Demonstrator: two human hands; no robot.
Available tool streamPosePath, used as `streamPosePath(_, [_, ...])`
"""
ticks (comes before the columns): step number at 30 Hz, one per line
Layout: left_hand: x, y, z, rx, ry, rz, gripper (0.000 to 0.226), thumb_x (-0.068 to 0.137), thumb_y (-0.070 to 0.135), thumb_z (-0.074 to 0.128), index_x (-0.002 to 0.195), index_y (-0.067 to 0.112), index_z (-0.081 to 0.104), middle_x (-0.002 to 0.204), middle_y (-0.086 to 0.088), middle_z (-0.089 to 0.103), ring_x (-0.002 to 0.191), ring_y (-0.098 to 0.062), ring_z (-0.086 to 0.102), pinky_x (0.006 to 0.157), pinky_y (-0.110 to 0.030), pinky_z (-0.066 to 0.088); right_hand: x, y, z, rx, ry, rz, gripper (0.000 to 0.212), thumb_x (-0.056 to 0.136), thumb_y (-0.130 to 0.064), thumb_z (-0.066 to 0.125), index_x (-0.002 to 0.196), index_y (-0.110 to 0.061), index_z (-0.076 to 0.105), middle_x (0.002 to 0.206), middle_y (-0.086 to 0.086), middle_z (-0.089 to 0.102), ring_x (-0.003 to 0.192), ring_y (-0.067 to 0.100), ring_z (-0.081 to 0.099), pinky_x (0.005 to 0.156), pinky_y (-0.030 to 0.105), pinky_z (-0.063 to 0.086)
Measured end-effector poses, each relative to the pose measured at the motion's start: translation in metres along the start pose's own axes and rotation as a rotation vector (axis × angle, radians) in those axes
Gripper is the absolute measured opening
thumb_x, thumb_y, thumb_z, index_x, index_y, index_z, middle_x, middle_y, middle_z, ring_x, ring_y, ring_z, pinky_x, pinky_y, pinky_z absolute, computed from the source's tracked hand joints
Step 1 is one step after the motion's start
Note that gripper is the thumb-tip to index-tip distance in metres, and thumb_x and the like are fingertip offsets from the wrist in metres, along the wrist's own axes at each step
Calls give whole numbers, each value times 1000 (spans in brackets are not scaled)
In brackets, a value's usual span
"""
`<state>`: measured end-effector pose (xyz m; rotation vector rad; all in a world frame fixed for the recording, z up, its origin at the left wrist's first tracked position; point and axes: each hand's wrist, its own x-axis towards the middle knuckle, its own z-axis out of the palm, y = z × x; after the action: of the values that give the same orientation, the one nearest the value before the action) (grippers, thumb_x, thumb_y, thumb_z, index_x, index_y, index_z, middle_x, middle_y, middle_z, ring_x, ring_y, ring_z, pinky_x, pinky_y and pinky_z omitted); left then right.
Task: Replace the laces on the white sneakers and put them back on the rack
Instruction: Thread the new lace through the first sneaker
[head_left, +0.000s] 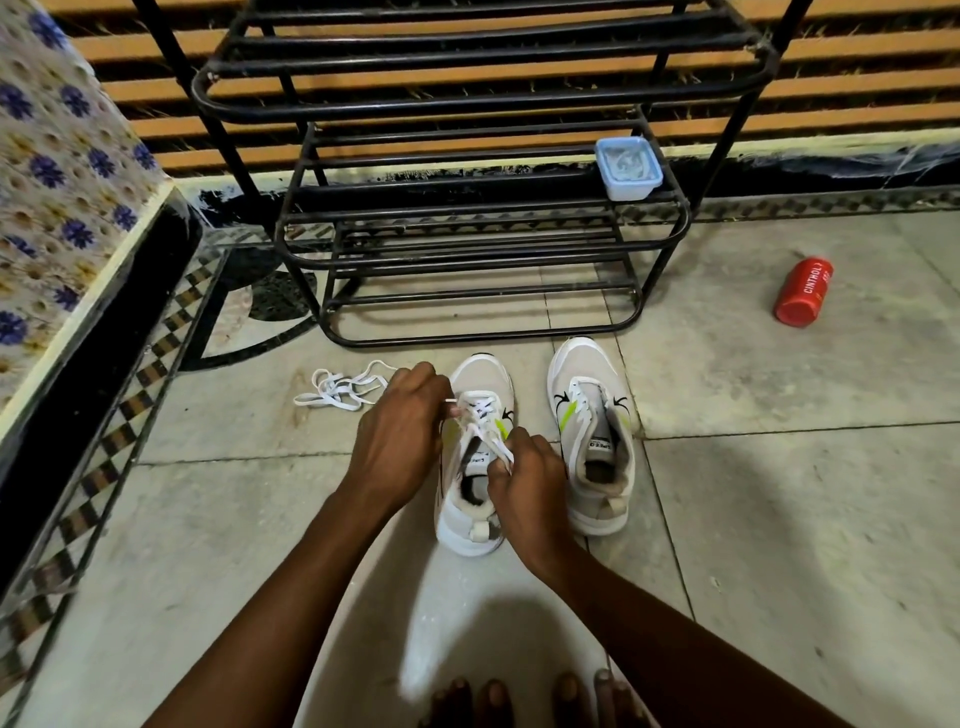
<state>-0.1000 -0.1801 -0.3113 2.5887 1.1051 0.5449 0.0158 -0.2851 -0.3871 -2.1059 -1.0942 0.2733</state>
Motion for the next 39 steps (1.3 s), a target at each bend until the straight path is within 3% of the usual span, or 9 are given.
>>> streamPosePath(7, [-4,-2,-2,-186,-4,-49,17,100,19,56,83,19,57,83,8,47,76,-14,47,60,-36,38,4,-5,-3,-17,-23,5,20,75,-1,66,95,-2,64,84,18,60,75,39,58,64,34,41])
streamPosePath(10, [3,-11,0,-251,-6,-86,22,101,21,63,82,11,63,79,2,53,70,-9,46,62,-27,31,7,-6,-4,-39,-54,-3,22,76,-5,66,98,-3,65,86,18,62,77,40,59,67,39,47])
streamPosePath(13, [7,-13,0,-276,-42,-195,21,100,25,65,84,11,67,81,2,56,76,-11,50,64,-16,32,9,-3,-6,-62,-66,-30,23,74,-12,63,96,-4,63,84,17,61,76,41,58,67,43,50])
streamPosePath(17, [6,-14,-2,-331,-137,-242,29,107,26,51,82,25,65,89,0,62,86,-14,56,72,-27,35,11,3,-11,-49,-69,-58,20,73,-13,64,90,-4,61,81,18,60,75,41,58,66,42,46])
streamPosePath(20, [5,-6,-5,-432,-110,-234,36,108,19,48,81,28,70,87,3,61,92,-9,55,83,-22,40,11,4,-11,-32,-64,-78,20,76,-16,67,91,-5,61,84,16,60,78,40,59,69,41,48])
streamPosePath(26, [10,8,-21,-622,9,-322,18,101,15,65,108,22,80,90,5,64,86,-5,60,76,-20,43,19,0,-32,195,84,-133,12,91,-11,60,91,-6,70,85,11,64,82,29,62,75,37,47])
streamPosePath(29, [14,27,-45,-831,102,-355,15,90,4,75,102,12,79,81,5,72,67,3,63,64,-11,45,31,-15,-57,327,97,-106,12,93,-6,60,91,-10,71,86,4,69,83,20,64,76,30,47])
streamPosePath(33, [17,50,-80,-973,223,-341,11,81,4,83,90,4,76,79,-8,72,70,-8,65,63,-16,51,43,-55,-103,686,42,-52,13,100,-7,59,92,-9,70,76,3,74,69,21,71,69,28,56])
streamPosePath(39, [30,85,-124,-1088,237,-279,3,89,7,76,90,9,74,76,7,70,69,-4,62,65,-20,49,59,-108,-158,807,52,-177,7,93,-12,72,96,-14,78,93,1,77,94,13,72,87,29,55])
